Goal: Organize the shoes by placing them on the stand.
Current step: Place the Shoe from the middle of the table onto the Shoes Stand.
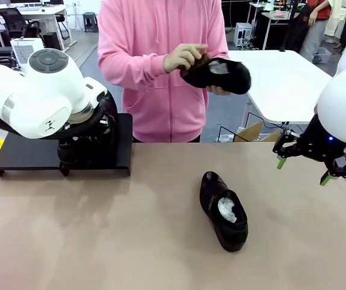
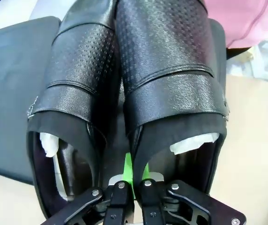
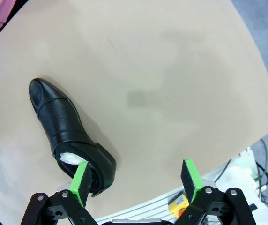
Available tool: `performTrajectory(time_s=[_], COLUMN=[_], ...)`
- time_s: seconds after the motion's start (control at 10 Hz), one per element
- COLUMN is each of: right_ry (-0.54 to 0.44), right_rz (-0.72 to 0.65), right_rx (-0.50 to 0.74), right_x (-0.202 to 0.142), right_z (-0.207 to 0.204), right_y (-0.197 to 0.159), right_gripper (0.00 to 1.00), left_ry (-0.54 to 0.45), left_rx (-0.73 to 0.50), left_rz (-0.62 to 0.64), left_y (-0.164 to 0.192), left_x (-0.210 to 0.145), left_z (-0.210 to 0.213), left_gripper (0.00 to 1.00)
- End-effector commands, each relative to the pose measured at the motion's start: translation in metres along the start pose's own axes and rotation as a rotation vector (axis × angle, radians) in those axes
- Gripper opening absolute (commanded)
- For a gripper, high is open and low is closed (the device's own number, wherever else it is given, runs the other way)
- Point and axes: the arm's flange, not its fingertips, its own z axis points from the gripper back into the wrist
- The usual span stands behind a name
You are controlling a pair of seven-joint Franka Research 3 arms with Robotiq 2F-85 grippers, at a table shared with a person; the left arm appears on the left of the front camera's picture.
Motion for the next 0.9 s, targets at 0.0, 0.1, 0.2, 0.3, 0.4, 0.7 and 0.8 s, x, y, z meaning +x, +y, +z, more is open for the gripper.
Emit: performTrajectory(time_s=[0.0,0.1,0.2,0.3,0.4,0.7,0.8], right_ry=[0.002,0.002,0.002,0.002,0.002,0.002,0.002], right_rz=[0.012,0.012,0.012,0.012,0.012,0.012,0.012], right_rx=[0.013,0.013,0.013,0.013,0.013,0.013,0.013], right_x=[0.002,0.002,0.002,0.002,0.002,0.002,0.002], right_z=[0.000,0.000,0.000,0.000,0.000,0.000,0.000], right_y=[0.000,0.000,0.000,0.000,0.000,0.000,0.000], right_gripper=[1.00,1.00,1.00,1.00,1.00,1.00,1.00], left_ry=[0.037,0.039,0.036,0.025,0.018,-0.010,-0.018], left_rx=[0.004,0.005,0.005,-0.002,-0.006,-0.020,-0.031], left_rz=[0.009,0.012,0.011,0.007,0.001,0.021,0.020], left_y=[-0.007,-0.006,-0.006,-0.006,-0.007,-0.007,-0.006], left_x=[0.001,0.001,0.003,0.006,0.008,0.009,0.006], left_z=[-0.001,-0.001,-0.001,0.001,0.003,0.024,0.034], left_gripper=[0.11,0.30,0.49,0.57,0.57,0.57,0.57])
